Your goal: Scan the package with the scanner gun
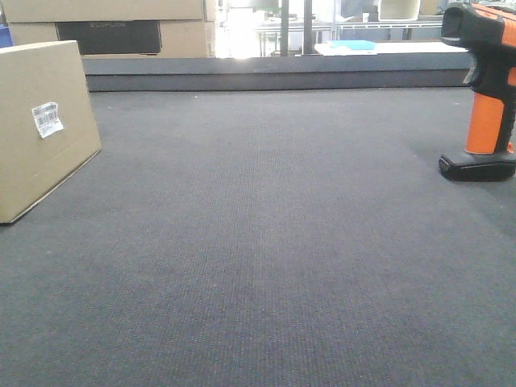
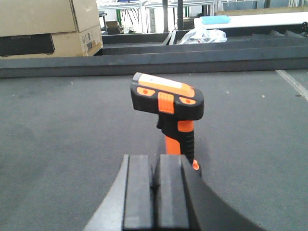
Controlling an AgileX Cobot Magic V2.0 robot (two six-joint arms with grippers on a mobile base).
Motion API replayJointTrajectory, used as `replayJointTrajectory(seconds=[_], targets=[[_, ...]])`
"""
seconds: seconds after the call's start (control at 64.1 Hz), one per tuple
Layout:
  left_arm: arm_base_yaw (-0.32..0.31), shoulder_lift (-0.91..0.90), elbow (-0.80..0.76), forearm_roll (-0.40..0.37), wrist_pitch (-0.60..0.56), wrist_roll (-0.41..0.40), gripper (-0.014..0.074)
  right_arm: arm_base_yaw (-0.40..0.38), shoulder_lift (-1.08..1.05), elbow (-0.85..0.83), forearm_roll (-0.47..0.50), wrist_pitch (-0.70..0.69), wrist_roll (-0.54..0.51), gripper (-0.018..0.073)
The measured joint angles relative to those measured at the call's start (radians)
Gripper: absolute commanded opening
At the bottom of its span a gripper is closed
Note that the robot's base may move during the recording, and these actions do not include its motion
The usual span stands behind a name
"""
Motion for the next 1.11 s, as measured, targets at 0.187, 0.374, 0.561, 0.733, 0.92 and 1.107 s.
replayJointTrajectory(seconds=[0.187, 0.374, 0.561, 0.733, 0.92, 1.107], targets=[[0.0, -0.143, 0.032, -0.001, -0.005, 0.0, -0.0111, 0.0, -0.137, 0.0, -0.004, 0.064, 0.0, -0.0158], [0.0, -0.215, 0.034, -0.002, -0.019, 0.0, -0.0111, 0.0, -0.184, 0.0, -0.004, 0.068, 0.0, -0.0158], [0.0, -0.223, 0.034, -0.002, -0.021, 0.0, -0.0111, 0.0, -0.186, 0.0, -0.004, 0.07, 0.0, -0.0158], [0.0, -0.222, 0.034, -0.003, -0.021, 0.0, -0.0111, 0.0, -0.186, 0.0, -0.004, 0.072, 0.0, -0.016], [0.0, -0.222, 0.034, -0.003, -0.021, 0.0, -0.0111, 0.0, -0.186, 0.0, -0.004, 0.074, 0.0, -0.0162], [0.0, -0.222, 0.034, -0.003, -0.021, 0.0, -0.0111, -0.008, -0.229, 0.062, -0.008, -0.001, -0.07, -0.0162]])
